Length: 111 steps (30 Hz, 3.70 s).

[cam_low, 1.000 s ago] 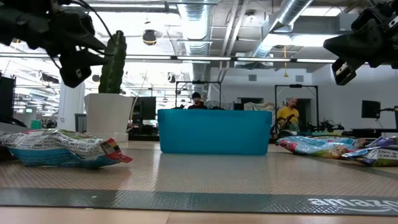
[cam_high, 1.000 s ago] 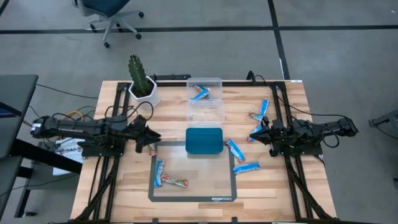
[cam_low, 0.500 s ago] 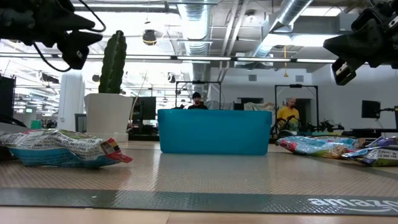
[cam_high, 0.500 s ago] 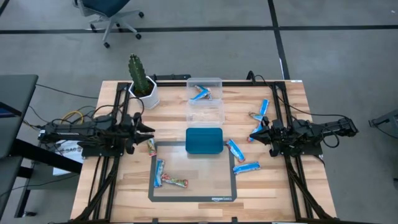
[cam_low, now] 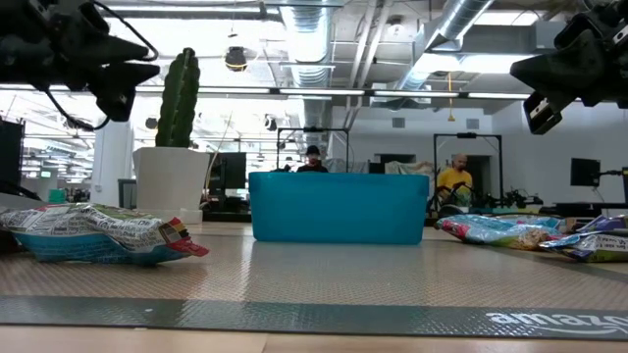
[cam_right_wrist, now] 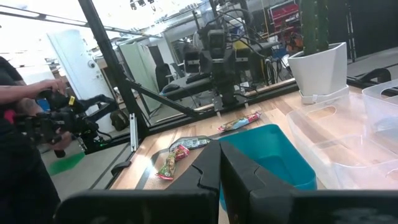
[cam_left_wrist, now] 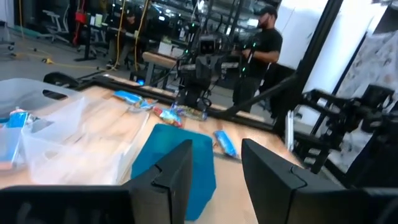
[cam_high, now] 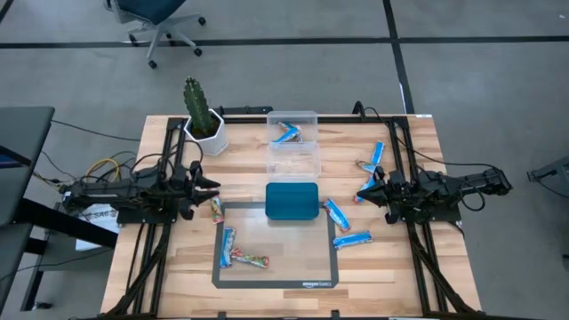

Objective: Pick and place Granola Bars by type
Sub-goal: Put the yellow granola bar into the top transparent bin

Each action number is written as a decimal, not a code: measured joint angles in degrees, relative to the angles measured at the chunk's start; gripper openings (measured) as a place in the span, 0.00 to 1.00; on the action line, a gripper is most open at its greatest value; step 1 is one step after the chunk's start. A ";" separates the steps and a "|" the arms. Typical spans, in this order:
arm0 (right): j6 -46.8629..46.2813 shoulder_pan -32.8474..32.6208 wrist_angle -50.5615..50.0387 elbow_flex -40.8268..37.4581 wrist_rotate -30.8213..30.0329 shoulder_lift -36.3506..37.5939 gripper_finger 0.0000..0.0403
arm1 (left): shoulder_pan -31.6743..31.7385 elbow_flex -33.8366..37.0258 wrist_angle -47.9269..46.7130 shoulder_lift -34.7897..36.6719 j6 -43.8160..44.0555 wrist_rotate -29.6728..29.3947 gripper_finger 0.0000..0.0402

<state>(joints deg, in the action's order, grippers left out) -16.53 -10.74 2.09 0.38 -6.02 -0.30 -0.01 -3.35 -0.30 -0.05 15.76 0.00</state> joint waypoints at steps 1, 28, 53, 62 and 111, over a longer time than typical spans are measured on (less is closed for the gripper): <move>0.00 -0.02 0.00 0.02 0.00 0.00 0.00 | 0.00 0.42 -0.10 -0.02 -0.60 0.01 0.32; 0.00 -0.02 0.00 0.02 -0.01 -0.01 0.00 | 0.00 2.55 1.44 -0.20 -5.80 -0.55 0.32; -43.04 0.37 3.72 0.02 -2.56 -0.06 0.00 | 0.00 2.59 1.33 -0.20 -5.65 -0.66 0.32; -36.24 1.92 -11.80 9.60 -6.87 -5.45 0.00 | -0.01 2.59 1.33 -0.20 -5.65 -0.64 0.32; 2.10 33.03 -53.89 45.11 -12.88 -81.45 0.34 | 0.00 2.61 1.31 -0.22 -5.65 -0.62 0.32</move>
<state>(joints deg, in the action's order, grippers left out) -14.44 22.28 -51.80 45.49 -18.90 -81.74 -0.01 -0.73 1.02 -0.27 10.11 -0.62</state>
